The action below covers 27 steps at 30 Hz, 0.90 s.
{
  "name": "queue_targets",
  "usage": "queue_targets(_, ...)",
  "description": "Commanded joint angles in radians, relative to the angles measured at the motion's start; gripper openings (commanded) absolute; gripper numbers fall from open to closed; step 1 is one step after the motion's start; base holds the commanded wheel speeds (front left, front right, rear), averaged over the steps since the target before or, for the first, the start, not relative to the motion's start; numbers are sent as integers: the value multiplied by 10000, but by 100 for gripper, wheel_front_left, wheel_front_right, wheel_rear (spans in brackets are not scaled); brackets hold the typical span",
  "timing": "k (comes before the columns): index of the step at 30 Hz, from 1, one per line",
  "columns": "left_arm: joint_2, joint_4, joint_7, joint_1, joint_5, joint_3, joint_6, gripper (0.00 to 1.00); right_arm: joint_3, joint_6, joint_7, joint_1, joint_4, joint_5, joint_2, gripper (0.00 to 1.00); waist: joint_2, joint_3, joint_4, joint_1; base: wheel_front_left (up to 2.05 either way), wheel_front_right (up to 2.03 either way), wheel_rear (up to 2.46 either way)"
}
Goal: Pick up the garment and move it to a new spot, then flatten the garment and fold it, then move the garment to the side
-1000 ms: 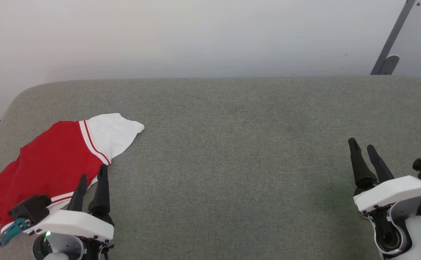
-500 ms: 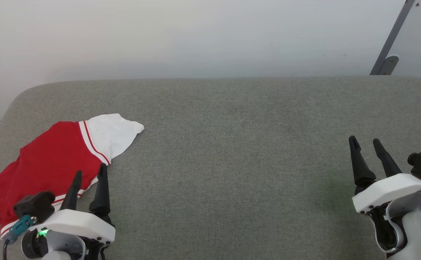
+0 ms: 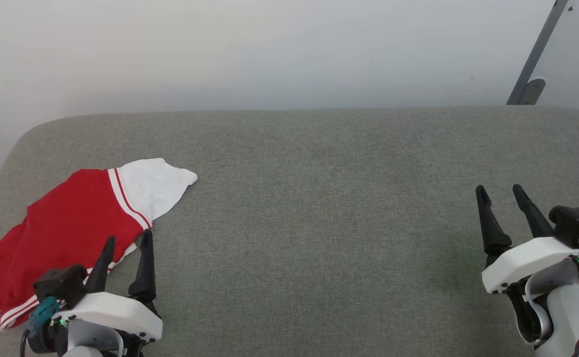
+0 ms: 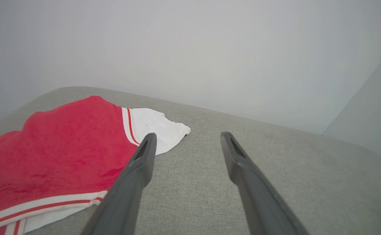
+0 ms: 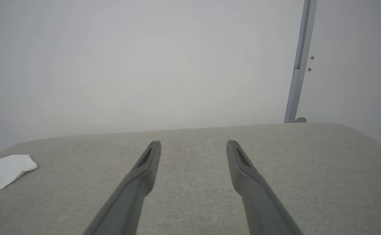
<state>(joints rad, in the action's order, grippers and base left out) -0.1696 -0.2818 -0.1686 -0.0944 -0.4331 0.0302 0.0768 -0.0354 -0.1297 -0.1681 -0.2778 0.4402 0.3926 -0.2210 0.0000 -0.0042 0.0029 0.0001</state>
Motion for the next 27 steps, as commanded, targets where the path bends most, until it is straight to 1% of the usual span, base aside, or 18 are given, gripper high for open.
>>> queue_targets(1, -62, 16, -111, -213, 265, -28, 74, 100, -63, -14, -128, -260, 6, -321, -73, 100, 0, -3, 3, 0, 0, 0, 0)
queue_targets(5, 10, -42, -188, -248, 341, -165, 155, 100, -69, -14, -190, -281, 50, -591, -112, 100, 0, -4, 19, 0, 0, 0, 0)
queue_targets(15, 58, -402, -399, -325, 998, -339, 379, 100, -32, -10, -414, -340, 213, -1361, -139, 100, 0, 18, 25, 0, 0, 0, 0)
queue_targets(22, 69, -568, -551, -351, 1405, -504, 459, 100, -102, -11, -569, -466, 338, -1899, -182, 100, 0, 9, 1, 0, 0, 0, 0)
queue_targets(27, 60, -674, -640, -412, 1734, -526, 515, 100, -13, -10, -663, -442, 367, -2023, -85, 100, 0, -4, 0, 0, 0, 0, 0)
